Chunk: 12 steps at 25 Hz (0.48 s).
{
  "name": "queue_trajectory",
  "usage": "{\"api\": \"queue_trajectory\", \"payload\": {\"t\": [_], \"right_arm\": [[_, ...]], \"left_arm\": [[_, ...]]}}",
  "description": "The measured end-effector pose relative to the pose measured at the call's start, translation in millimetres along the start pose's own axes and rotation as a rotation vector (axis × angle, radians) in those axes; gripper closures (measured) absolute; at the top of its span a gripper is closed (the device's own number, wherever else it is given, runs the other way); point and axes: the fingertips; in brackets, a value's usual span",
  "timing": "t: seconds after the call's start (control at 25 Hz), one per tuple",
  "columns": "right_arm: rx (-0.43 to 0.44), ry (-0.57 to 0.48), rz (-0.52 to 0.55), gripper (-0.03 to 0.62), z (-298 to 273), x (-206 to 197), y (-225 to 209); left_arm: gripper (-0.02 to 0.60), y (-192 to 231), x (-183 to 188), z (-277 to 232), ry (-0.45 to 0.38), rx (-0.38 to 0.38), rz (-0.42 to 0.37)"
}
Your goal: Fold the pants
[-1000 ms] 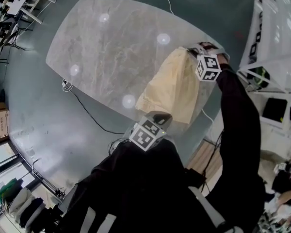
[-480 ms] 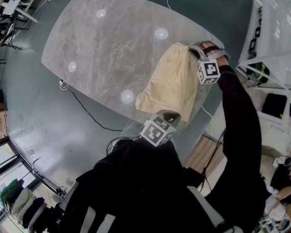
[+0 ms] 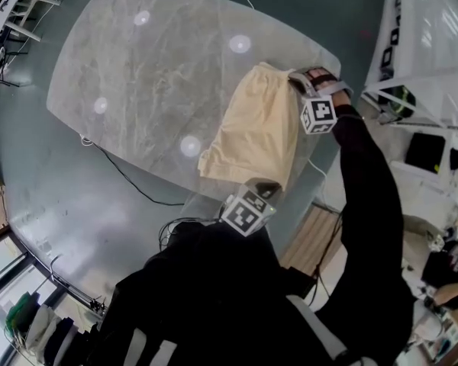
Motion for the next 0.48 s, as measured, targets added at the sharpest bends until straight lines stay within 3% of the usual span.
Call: {"api": "queue_trajectory", "payload": {"t": [0.36,0.48], "right_arm": [[0.013,0.037,-0.086,0.579,-2,-17,15],[-0.005,0.062,-0.139,0.489,0,-27,20]], "left_arm": [[0.569,2,-6,-35,0.017,-0.028,-0.016],[0.562,-3,-10,-43,0.018,-0.06,-0.013]]}}
Point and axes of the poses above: the fingertips, and each gripper's own axes: z backward along the fingers, y to its left, x out of its top, and after that the axes turned 6 degrees about -y, right-handed
